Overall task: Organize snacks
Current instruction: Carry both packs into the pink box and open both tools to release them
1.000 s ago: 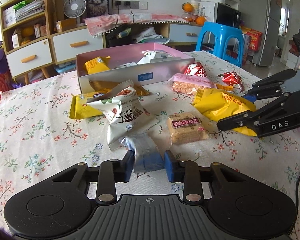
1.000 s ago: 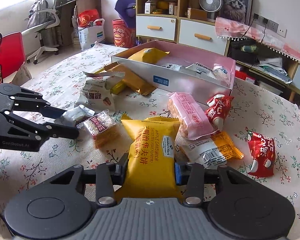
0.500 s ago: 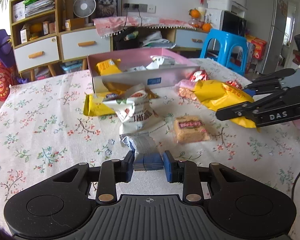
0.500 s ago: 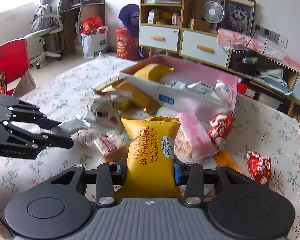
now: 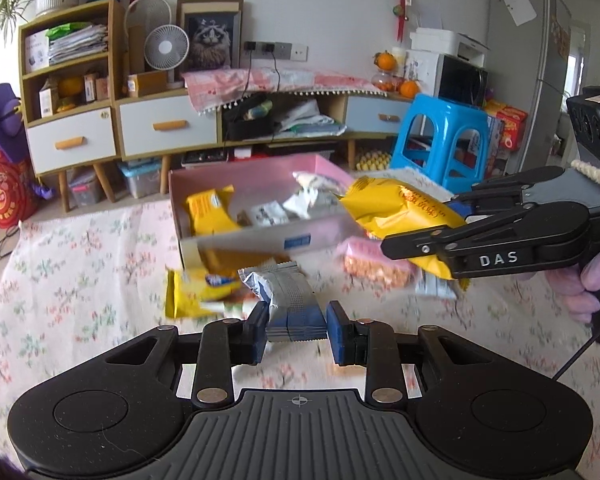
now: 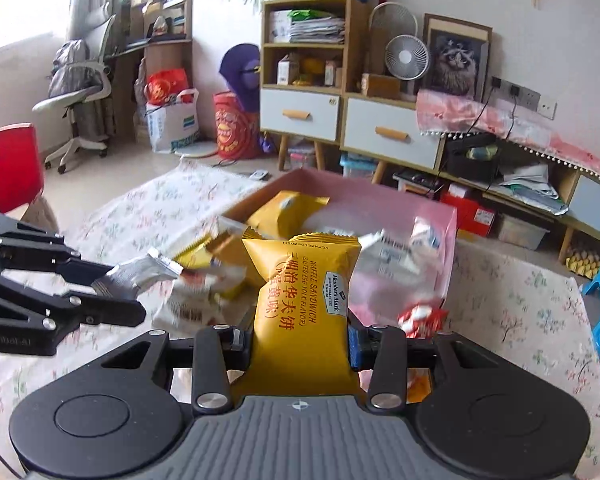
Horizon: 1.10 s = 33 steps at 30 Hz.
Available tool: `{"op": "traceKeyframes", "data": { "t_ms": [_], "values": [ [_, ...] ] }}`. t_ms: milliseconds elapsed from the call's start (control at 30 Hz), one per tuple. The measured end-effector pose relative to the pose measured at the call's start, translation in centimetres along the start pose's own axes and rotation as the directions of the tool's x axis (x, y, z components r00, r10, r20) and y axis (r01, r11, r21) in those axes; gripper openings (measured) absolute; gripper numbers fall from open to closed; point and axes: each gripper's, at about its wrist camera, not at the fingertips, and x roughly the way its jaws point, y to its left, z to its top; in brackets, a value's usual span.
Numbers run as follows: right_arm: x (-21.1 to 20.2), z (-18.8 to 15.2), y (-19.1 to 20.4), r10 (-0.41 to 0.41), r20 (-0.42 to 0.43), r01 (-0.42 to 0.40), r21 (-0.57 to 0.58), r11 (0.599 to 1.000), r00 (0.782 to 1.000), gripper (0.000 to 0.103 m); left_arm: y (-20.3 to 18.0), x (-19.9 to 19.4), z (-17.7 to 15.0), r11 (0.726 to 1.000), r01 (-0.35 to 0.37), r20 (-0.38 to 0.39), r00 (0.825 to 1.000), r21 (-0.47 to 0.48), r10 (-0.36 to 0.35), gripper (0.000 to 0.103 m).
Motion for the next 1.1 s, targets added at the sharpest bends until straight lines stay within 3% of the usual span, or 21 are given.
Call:
{"op": "traceKeyframes", "data": {
  "t_ms": [500, 667, 833, 1100],
  "values": [
    [4.2, 5.3, -3.5, -0.062, 0.051, 0.052, 0.189, 0.981, 0.997, 0.03, 0.9, 4.2, 5.6, 0.995, -0.063, 0.027, 0.997, -0.078, 0.066, 0.028],
    [5.7, 5.9, -4.3, -0.073, 0.055, 0.057, 0.247, 0.967, 0.996, 0.03, 1.3, 5.7, 6.8, 0.992, -0.104, 0.054, 0.993, -0.075, 0.108, 0.028],
    [7.1, 6.4, -5.5, -0.076, 0.064, 0.052, 0.316, 0.947, 0.995, 0.03, 2.6, 7.9, 7.5, 0.983, -0.141, 0.032, 0.989, -0.121, 0.146, 0.028],
    [9.9, 5.5, -7.3, -0.1, 0.009, 0.088, 0.393, 0.915, 0.995, 0.03, 3.8, 10.8, 8.6, 0.98, -0.125, -0.006, 0.992, -0.152, 0.126, 0.028]
  ]
}}
